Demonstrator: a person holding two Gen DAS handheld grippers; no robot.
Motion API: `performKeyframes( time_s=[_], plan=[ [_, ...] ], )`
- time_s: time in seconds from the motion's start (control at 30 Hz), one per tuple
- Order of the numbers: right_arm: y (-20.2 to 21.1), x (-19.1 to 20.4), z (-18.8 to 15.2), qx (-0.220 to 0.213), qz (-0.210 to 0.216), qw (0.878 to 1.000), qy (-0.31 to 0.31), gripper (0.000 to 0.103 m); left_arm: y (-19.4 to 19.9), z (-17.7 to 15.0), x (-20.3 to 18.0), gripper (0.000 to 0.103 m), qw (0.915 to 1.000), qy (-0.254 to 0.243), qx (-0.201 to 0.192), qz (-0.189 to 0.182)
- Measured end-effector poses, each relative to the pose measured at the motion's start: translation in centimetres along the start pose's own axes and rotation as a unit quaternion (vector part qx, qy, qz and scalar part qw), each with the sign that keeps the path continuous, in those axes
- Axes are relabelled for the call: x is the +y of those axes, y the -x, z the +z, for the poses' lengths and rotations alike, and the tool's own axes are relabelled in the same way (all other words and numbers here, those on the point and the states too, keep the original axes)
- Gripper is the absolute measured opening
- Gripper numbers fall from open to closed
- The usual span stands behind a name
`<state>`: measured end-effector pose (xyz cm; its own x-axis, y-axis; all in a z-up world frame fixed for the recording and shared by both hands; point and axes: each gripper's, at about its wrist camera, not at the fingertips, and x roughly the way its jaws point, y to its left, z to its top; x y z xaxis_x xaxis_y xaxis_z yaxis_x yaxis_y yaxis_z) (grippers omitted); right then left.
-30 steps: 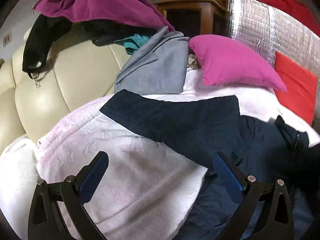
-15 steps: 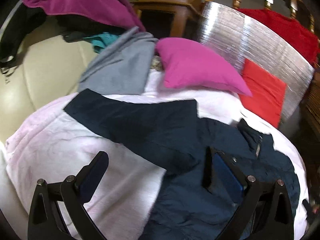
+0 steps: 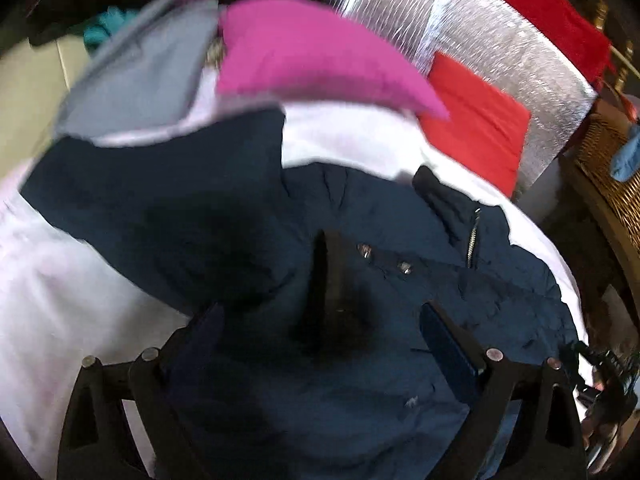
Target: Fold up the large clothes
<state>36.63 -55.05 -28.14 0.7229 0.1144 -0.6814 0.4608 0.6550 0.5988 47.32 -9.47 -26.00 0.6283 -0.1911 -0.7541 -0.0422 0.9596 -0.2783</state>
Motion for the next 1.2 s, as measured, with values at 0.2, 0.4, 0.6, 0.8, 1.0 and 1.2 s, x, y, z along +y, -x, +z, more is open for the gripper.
performKeyframes(
  time_s=[0.2,0.4,0.6,0.8,1.0,1.2],
  plan=[
    [-2.4,2.4,-1.6,0.024,0.001,0.999,0.035,0.019,-3.9,-0.7,-0.8,0.054,0.9981,0.026,0.055,0.009],
    [2.3,6.2,-2.0,-0.051,0.022,0.994,0.095,0.014,-3.6,-0.8,-2.2,0.018,0.9993,0.006,0.029,0.023],
    [-1.5,3.9,-2.8,0.014,-0.057,0.995,0.076,0.021,-3.1,-0.6,-2.5,0.016,0.9992,-0.019,0.032,0.012],
    [4.5,7.1,-3.7,-0.079,-0.072,0.989,0.103,0.085,1.5,1.2,-0.4,0.058,0.9996,-0.023,0.012,-0.014],
    [8.1,10.5,-7.0,-0.088,0.009,0.988,0.129,0.057,7.2,3.5,8.3,0.079,0.9951,0.059,-0.076,0.025],
    [6.0,13.8,-10.9,-0.022,0.066,0.985,0.158,0.048,5.3,3.7,21.2,0.08,0.9577,0.279,-0.068,0.014]
  ],
)
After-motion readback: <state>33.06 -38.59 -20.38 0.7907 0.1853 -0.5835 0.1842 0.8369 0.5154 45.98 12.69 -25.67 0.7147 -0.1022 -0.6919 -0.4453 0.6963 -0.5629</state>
